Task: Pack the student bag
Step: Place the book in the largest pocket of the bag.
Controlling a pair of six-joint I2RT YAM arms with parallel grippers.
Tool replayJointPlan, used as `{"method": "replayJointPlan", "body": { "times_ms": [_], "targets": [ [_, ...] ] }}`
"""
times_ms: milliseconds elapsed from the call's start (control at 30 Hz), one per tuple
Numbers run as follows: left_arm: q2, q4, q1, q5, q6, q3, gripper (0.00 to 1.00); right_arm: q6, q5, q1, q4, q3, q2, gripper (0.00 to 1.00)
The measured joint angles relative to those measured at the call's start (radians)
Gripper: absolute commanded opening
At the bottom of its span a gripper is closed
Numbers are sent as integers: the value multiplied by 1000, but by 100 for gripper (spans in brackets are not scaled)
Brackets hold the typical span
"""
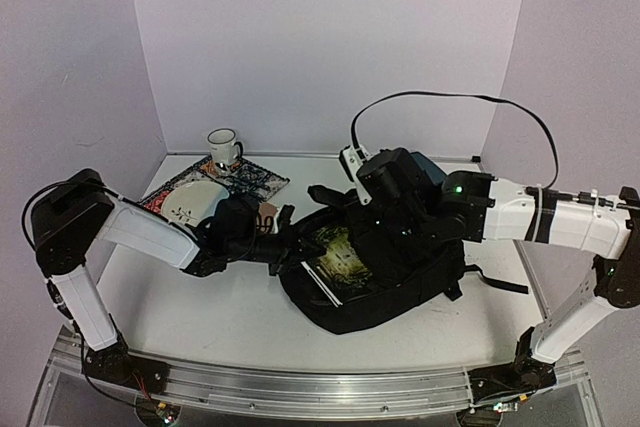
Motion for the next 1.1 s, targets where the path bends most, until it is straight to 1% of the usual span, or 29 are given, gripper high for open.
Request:
{"method": "replayJointPlan", "body": {
  "times_ms": [267, 467, 533, 700, 833, 900, 1100],
  "targets": [
    [167, 75, -21, -19, -46, 124, 0, 0, -37, 17, 31, -7, 8, 0],
    [259, 103, -37, -22, -50, 207, 1, -1, -55, 34, 48, -7, 30, 0],
    [281, 110, -40, -29, -47, 229, 7, -1, -58, 37, 51, -7, 35, 0],
    [327, 142, -52, -59, -33, 249, 34, -1, -58, 39, 56, -7, 38, 0],
    [332, 146, -59, -101, 3, 245, 47, -1, -50, 39, 65, -14, 38, 0],
    [331, 147, -61, -124, 29, 238, 55, -1, -46, 40, 73, -21, 38, 0],
    [297, 108, -77, -215, 133, 191, 64, -1, -35, 40, 83, -35, 38, 0]
  ]
}}
